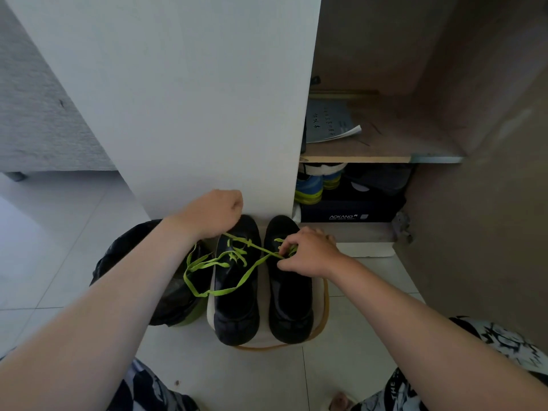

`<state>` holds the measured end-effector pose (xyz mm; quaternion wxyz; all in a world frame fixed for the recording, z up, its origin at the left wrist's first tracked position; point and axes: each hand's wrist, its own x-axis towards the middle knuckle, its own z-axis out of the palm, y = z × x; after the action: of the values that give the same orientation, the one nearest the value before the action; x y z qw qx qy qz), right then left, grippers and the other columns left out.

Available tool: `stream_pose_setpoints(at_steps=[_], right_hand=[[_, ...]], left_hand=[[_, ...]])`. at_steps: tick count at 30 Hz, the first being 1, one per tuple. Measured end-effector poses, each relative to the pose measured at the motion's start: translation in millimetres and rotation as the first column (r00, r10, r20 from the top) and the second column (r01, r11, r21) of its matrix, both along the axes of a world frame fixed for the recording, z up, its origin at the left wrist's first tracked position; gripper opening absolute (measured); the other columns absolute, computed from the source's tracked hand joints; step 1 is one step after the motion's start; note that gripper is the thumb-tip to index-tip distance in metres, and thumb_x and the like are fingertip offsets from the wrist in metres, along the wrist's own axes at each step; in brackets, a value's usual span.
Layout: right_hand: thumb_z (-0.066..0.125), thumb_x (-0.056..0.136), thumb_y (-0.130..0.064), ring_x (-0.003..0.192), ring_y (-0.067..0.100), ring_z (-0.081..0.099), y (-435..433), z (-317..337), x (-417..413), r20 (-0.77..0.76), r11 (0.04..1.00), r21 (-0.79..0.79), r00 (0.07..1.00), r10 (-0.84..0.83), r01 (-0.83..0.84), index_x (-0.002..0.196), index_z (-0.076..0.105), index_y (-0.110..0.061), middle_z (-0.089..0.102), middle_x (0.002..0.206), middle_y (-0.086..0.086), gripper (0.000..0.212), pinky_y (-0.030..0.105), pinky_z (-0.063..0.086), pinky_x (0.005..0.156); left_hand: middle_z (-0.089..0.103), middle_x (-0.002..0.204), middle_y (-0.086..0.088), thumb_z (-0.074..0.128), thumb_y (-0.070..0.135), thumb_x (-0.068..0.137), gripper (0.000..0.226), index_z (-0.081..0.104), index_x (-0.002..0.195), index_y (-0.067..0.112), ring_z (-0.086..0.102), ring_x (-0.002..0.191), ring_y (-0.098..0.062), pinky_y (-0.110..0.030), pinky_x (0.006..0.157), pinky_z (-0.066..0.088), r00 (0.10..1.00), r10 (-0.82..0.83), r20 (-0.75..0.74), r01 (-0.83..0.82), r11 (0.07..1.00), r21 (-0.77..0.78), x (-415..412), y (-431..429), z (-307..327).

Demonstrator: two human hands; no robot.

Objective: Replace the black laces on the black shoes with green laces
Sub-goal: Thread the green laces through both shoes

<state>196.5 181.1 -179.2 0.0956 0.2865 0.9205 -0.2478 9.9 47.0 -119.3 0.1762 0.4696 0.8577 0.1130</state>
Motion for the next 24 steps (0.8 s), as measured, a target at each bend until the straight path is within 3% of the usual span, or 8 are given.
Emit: stream_pose_setpoints(at_steps=[4, 8, 12, 15, 17, 19, 20, 24], right_hand=[[0.072, 0.071, -0.051, 0.126, 0.023, 0.037, -2.8, 0.6, -4.3, -0.013, 0.999, 0.024, 1.000, 0.026, -0.025, 0.096, 0.066, -0.046, 0.047, 0.126, -0.004, 0.026, 0.043, 0.026, 0.101], [0.074, 0.071, -0.051, 0.127, 0.025, 0.038, 0.8, 0.1, -2.2, 0.023, 0.999, 0.040, 0.999, 0.026, -0.027, 0.098, 0.065, -0.047, 0.048, 0.129, -0.004, 0.029, 0.044, 0.027, 0.102], [0.075, 0.070, -0.051, 0.127, 0.025, 0.039, -1.3, 0.1, -3.4, 0.017, 1.000, 0.024, 1.000, 0.013, -0.013, 0.096, 0.064, -0.048, 0.049, 0.127, -0.004, 0.029, 0.041, 0.027, 0.098], [0.074, 0.070, -0.049, 0.126, 0.025, 0.040, -2.0, -0.1, -4.3, 0.026, 1.000, 0.024, 1.000, 0.013, -0.013, 0.097, 0.064, -0.047, 0.048, 0.127, -0.003, 0.029, 0.042, 0.028, 0.099], [0.075, 0.070, -0.050, 0.126, 0.025, 0.039, -0.1, -0.1, -4.5, 0.040, 1.000, 0.018, 0.999, 0.020, -0.021, 0.097, 0.064, -0.048, 0.048, 0.127, -0.003, 0.029, 0.042, 0.028, 0.099], [0.075, 0.070, -0.050, 0.126, 0.025, 0.039, 0.6, 0.3, -5.3, 0.048, 1.000, 0.011, 0.999, 0.027, -0.028, 0.097, 0.065, -0.048, 0.047, 0.125, -0.004, 0.028, 0.043, 0.027, 0.098], [0.076, 0.070, -0.050, 0.126, 0.025, 0.039, 0.5, 1.0, -5.7, 0.046, 1.000, 0.006, 0.999, 0.024, -0.024, 0.096, 0.065, -0.048, 0.047, 0.125, -0.004, 0.028, 0.042, 0.027, 0.097], [0.078, 0.070, -0.052, 0.129, 0.024, 0.038, 3.8, 0.7, -3.9, 0.041, 1.000, 0.001, 0.999, 0.012, -0.012, 0.097, 0.067, -0.047, 0.048, 0.126, -0.004, 0.029, 0.043, 0.028, 0.100]], left_hand=[[0.070, 0.067, 0.009, 0.056, 0.045, 0.091, 0.034, 0.074, 0.075, 0.021, 0.063, 0.080, -0.010, -0.029, 0.069, 0.042, 0.996, -0.068, 0.054, 0.084, 0.921, -0.381, 11.7, 3.8, 8.8], [0.048, 0.060, 0.001, 0.064, 0.032, 0.088, 0.029, 0.061, 0.065, 0.014, 0.045, 0.059, -0.017, -0.028, 0.058, 0.033, 0.948, 0.168, 0.270, -0.207, 0.971, 0.122, 16.0, 11.2, 15.1], [0.042, 0.064, -0.002, 0.054, 0.016, 0.096, 0.026, 0.050, 0.071, 0.015, 0.041, 0.054, -0.015, -0.026, 0.055, 0.041, 0.328, 0.088, 0.940, -0.869, 0.419, 0.264, -4.8, 9.1, 18.8], [0.053, 0.068, -0.002, 0.046, 0.016, 0.101, 0.023, 0.049, 0.079, 0.011, 0.056, 0.058, -0.015, -0.032, 0.072, 0.058, -0.024, -0.261, 0.965, -0.911, 0.404, 0.087, -1.0, 9.2, 17.0], [0.057, 0.073, -0.004, 0.045, 0.018, 0.101, 0.022, 0.048, 0.081, 0.009, 0.047, 0.043, -0.011, -0.023, 0.043, 0.044, 0.177, -0.076, 0.981, -0.816, 0.547, 0.189, 9.5, 14.3, 17.5], [0.067, 0.075, 0.000, 0.049, 0.021, 0.099, 0.021, 0.050, 0.080, 0.012, 0.044, 0.044, -0.012, -0.025, 0.045, 0.031, 0.766, 0.198, 0.611, -0.448, 0.846, 0.288, 11.5, 15.6, 13.9], [0.071, 0.078, 0.002, 0.052, 0.023, 0.097, 0.018, 0.052, 0.083, 0.013, 0.052, 0.053, -0.014, -0.027, 0.050, 0.036, 0.927, 0.162, 0.338, -0.232, 0.956, 0.180, 11.3, 14.6, 10.4], [0.072, 0.072, 0.007, 0.057, 0.041, 0.092, 0.030, 0.071, 0.093, 0.014, 0.065, 0.091, -0.016, -0.033, 0.081, 0.048, 0.997, -0.044, 0.071, 0.070, 0.904, -0.421, 22.9, 4.2, 9.6]])
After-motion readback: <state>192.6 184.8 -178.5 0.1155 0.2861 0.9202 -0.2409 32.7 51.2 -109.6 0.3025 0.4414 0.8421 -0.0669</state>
